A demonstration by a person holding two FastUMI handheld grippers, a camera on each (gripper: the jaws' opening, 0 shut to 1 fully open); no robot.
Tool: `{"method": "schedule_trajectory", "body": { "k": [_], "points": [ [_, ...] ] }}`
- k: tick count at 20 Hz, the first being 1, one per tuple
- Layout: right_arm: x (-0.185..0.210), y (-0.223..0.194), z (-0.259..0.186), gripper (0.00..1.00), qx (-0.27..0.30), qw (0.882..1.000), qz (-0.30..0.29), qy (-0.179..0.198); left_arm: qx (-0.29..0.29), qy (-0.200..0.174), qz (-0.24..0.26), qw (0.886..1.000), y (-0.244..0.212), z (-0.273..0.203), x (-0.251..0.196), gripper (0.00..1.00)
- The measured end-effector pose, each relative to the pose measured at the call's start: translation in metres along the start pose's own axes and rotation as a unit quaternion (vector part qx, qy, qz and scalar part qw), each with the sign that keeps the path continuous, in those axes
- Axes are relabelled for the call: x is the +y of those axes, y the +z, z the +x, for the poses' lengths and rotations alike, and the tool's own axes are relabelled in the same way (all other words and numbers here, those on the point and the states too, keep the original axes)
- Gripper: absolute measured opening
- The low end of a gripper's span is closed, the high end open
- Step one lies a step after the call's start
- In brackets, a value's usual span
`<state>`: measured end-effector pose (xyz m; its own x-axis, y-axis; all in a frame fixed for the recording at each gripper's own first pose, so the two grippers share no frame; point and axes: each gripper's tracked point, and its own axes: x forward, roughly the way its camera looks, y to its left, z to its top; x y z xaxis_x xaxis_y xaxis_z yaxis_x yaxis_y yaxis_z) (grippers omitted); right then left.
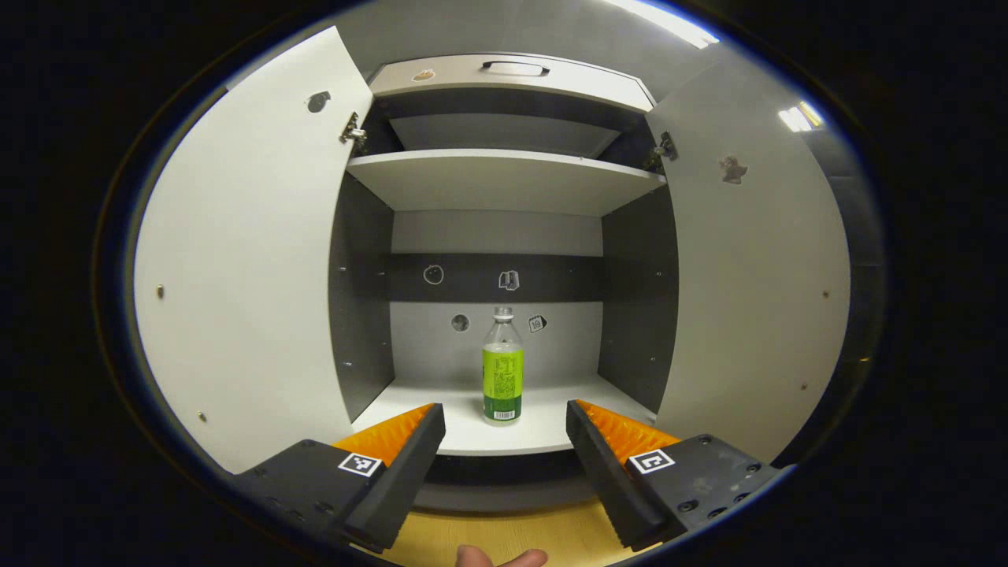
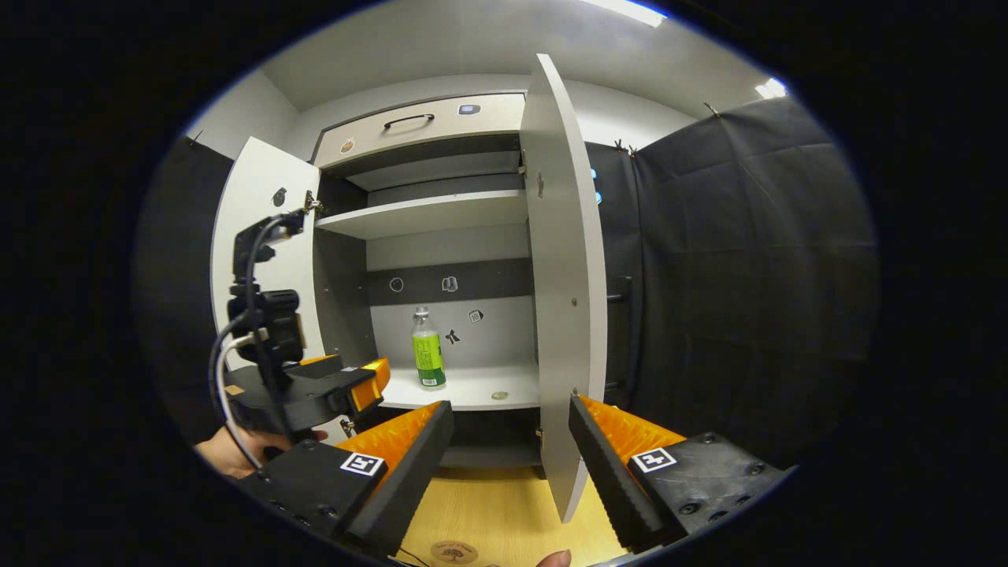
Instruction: Grasp the bottle in the cabinet with the left hand and place it on the coaster, then close the right door with the right hand and the left door with the left hand.
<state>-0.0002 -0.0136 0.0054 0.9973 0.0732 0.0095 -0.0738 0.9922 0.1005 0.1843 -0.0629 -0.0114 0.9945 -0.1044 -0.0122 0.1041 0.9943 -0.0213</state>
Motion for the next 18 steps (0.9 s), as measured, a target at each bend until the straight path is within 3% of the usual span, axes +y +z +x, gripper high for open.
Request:
{"method": "schedule_trajectory", "body": {
  "k": [5, 10, 18],
  "points": [
    [-0.003, -0.010, 0.006, 0.99, 0.004, 1.000, -0.006, 0.010, 0.010, 0.004, 0.001, 1.000, -0.012, 0.081, -0.007, 0.98],
    [0.003, -0.014, 0.013, 0.98, 0.006, 1.000, -0.001, 0.030, 0.022, 0.035, 0.011, 0.999, -0.028, 0.153, 0.006, 0.98],
    [-0.018, -0.016, 0.033, 0.99, 0.006, 1.000, -0.004, 0.014, 0.013, 0.056, 0.019, 0.998, -0.026, 0.217, 0.019, 0.98]
  ]
}}
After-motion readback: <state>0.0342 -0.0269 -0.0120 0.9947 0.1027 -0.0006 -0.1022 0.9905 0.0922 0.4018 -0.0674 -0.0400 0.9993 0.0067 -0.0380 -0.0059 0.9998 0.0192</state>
